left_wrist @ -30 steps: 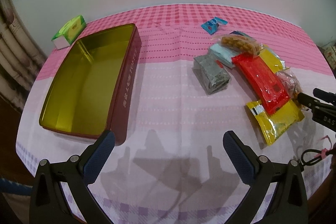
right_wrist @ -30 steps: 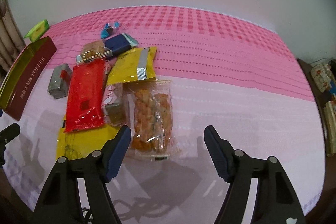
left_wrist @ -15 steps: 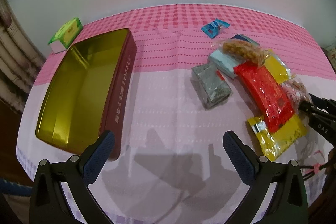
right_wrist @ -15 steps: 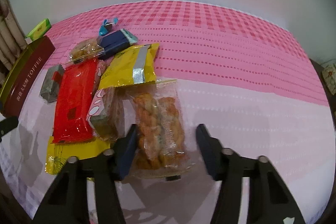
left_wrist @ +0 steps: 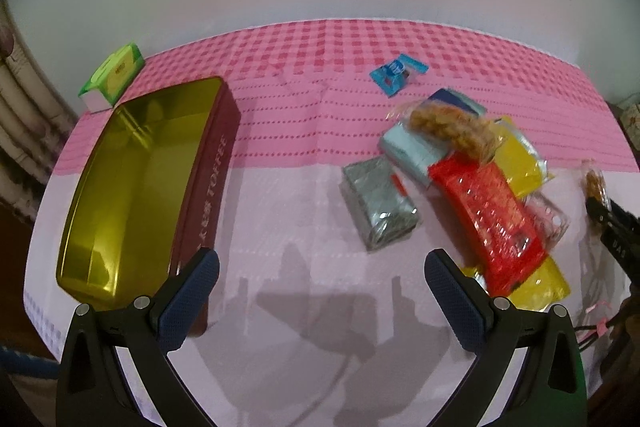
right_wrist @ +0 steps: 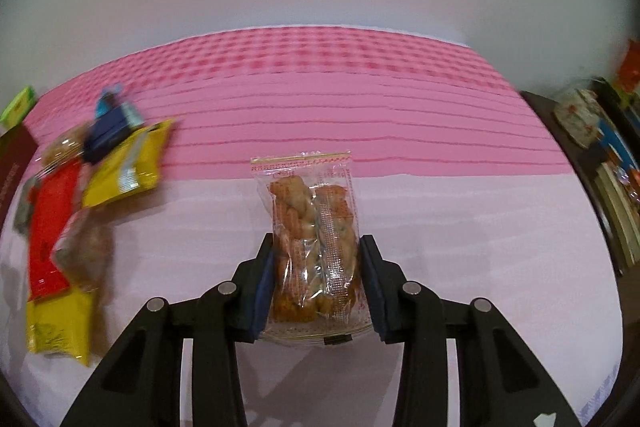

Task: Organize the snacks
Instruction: 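Grasp the clear cookie bag with the right tool while the left tool approaches the grey foil pack, then grasp the grey foil pack with the left tool and lift it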

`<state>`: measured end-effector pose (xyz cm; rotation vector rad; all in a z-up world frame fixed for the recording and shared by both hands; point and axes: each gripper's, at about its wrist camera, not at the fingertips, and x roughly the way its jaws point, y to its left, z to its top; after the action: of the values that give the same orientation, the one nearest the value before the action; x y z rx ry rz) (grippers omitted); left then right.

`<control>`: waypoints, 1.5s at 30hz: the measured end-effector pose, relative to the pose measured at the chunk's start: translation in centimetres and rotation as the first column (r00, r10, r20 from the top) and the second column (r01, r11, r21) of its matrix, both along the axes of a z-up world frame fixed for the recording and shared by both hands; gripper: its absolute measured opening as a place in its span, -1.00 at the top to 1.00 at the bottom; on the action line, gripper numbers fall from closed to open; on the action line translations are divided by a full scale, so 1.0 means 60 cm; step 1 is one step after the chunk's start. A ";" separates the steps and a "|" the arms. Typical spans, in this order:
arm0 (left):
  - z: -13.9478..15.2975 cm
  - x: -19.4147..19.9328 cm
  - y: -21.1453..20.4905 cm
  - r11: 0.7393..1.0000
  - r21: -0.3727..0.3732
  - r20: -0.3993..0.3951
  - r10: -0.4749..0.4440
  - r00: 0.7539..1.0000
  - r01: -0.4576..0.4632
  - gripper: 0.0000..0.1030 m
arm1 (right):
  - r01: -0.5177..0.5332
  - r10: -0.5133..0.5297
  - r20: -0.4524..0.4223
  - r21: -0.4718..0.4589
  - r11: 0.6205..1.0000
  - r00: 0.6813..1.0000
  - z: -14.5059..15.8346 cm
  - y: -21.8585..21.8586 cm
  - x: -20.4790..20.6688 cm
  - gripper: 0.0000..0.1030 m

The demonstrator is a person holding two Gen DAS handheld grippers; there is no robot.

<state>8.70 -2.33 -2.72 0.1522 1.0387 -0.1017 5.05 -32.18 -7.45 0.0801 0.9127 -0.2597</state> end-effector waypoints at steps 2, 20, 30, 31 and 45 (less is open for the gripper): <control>0.000 0.009 -0.006 1.000 -0.013 -0.005 0.000 1.000 0.000 -0.97 | 0.013 -0.013 0.009 -0.003 1.000 1.000 0.000 -0.008 -0.001 0.29; -0.052 0.076 -0.044 0.996 -0.078 -0.113 0.035 0.993 -0.044 -0.73 | 0.011 -0.011 0.028 0.002 1.000 1.000 -0.002 -0.009 -0.006 0.26; -0.075 0.089 -0.047 0.995 -0.089 -0.170 0.019 0.985 -0.035 -0.17 | 0.011 -0.011 0.027 0.002 1.000 1.000 -0.002 -0.009 -0.006 0.26; -0.076 0.089 -0.047 0.995 -0.092 -0.172 0.018 0.985 -0.034 -0.14 | 0.011 -0.011 0.027 0.002 1.000 1.000 -0.002 -0.009 -0.006 0.26; -0.071 0.081 -0.044 0.998 -0.064 -0.147 -0.028 0.989 0.019 0.28 | 0.010 -0.010 0.028 0.003 1.000 1.000 -0.002 -0.009 -0.006 0.26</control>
<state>13.57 -4.99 -6.96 0.1010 1.1805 -0.1692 4.70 -32.74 -7.57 0.0908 0.8855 -0.2660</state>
